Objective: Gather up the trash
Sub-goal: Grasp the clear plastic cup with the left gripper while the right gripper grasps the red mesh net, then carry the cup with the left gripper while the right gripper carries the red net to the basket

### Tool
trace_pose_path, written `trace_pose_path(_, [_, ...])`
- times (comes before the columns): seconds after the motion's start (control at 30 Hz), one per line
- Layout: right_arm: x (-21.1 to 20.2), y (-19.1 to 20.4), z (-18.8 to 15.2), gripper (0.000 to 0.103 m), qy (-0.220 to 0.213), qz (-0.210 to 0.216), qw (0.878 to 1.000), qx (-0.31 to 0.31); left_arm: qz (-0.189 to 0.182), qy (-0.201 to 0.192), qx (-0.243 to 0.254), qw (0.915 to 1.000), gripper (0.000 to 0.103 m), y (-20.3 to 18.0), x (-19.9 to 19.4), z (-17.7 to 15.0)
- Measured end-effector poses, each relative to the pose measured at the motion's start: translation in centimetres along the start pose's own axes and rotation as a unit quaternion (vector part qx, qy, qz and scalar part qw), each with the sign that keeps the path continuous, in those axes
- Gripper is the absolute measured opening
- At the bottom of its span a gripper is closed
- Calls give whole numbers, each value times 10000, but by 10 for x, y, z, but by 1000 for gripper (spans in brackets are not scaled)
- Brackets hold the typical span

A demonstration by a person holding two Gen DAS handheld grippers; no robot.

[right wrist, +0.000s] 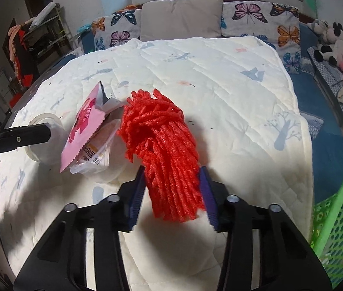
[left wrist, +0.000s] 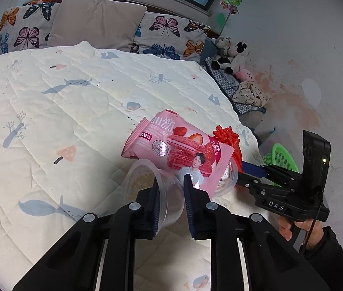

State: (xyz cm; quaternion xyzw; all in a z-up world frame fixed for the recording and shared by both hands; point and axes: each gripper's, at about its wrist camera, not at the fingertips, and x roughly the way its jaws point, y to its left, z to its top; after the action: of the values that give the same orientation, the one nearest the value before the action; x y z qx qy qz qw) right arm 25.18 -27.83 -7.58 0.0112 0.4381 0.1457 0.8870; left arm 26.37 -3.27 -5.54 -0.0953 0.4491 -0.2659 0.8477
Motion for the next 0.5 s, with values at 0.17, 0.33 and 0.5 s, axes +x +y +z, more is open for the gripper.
trace_pose_path(0.17, [-15, -4, -4, 34, -135, 23, 9998, 135, 2, -54, 52, 10000, 17, -7, -7, -2])
trace_pose_path(0.33, [-35, -4, -14, 32, -282, 68, 9993, 253, -40, -114, 122, 9999, 17, -17, -20, -8])
trace_pose_path(0.5, [-62, -1, -28, 32, -446, 86, 9984, 330, -126, -155, 305, 9993, 17, -36, -33, -15])
